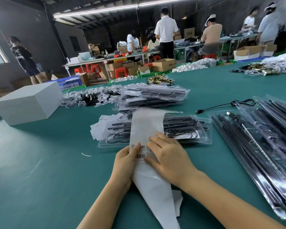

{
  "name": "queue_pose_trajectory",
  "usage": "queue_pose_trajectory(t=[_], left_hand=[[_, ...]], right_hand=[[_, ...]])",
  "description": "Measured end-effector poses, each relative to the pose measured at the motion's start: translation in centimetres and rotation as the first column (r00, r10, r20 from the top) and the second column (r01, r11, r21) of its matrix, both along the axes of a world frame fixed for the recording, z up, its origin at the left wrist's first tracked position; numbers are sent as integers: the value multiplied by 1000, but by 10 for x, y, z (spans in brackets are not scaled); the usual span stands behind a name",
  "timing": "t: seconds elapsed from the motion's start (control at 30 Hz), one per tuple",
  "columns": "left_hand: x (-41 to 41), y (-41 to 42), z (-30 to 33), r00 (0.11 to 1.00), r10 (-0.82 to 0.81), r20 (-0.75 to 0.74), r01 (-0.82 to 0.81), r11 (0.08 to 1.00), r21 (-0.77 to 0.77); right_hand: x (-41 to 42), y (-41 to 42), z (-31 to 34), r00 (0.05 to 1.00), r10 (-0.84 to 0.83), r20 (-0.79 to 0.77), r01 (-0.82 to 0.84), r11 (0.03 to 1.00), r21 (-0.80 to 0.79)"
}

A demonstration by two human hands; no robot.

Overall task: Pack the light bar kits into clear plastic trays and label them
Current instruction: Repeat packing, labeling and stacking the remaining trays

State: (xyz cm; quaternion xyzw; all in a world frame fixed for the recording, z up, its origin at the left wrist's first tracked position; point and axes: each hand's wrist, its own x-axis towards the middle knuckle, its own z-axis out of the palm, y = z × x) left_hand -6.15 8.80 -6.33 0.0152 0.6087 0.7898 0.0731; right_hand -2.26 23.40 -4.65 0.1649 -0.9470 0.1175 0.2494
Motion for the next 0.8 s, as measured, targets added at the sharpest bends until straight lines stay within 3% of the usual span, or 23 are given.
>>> queue_pose_trajectory(t=[0.07, 0.2, 0.33, 0.43, 0.67, 0.8], left_hand=[[-1, 0, 1, 1000, 10, 24, -10, 1000, -5], [-1, -1, 1, 999, 4, 41, -4, 1000, -12], [2, -4, 3, 993, -115, -9, 115, 993, 34], [2, -5, 2, 986, -163, -24, 165, 985, 57], [1, -4, 2, 989, -148, -21, 149, 987, 61], [2, -4, 3, 988, -153, -25, 154, 986, 70]], right_hand=[[-4, 2, -4, 997, 26, 67, -21, 997, -79], [-5, 5, -6, 997, 69, 30, -60, 971, -231], [-6, 7, -6, 995, 67, 71, -35, 925, -379], [-10, 11, -8, 995, 61, 74, -26, 916, -401], [-9, 7, -6, 995, 40, -88, -71, 922, -381], [-8, 6, -4, 996, 5, -85, -37, 924, -381]])
